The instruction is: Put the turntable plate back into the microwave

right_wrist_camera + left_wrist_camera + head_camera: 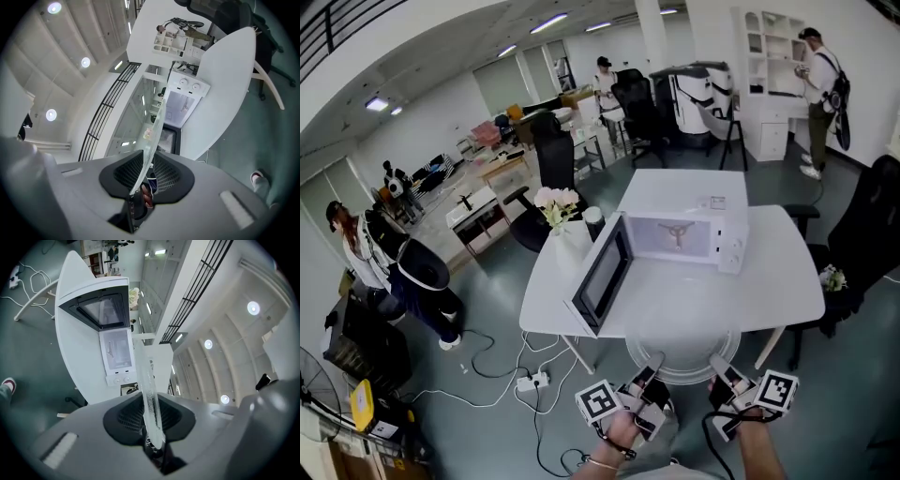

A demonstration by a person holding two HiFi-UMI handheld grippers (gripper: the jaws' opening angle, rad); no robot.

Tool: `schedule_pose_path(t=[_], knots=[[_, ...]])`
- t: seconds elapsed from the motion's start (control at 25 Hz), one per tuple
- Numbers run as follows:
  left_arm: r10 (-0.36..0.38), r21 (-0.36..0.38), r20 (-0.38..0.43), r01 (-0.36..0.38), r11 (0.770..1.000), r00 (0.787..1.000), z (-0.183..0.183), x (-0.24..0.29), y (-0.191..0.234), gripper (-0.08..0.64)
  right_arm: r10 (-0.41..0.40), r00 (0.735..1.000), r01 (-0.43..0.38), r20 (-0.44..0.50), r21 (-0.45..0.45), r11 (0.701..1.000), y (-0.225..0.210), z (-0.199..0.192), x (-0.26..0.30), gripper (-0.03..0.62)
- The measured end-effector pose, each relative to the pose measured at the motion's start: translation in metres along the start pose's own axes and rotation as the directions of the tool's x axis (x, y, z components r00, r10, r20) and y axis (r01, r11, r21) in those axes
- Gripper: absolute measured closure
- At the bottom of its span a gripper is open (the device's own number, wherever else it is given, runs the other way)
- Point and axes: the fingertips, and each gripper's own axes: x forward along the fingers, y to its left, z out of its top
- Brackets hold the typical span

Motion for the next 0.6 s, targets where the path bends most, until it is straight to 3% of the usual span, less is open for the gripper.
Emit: schedule_pose_path(t=[0.2,0.6], knots=[[-0.019,-0.014,-0.012,0.018,1.000,1.000,0.022,0.035,0.018,0.515,-0.037,0.999,0.037,0.011,-0.016,0.999,-0.019,0.026,0.028,0.518],[-0.006,-0.012,-0.055,0.006,1.000,0.998,0.076,0.112,0.036,0.515,-0.022,0.999,0.023,0.030,-0.016,1.000,-0.031,0.087,0.094,0.518]])
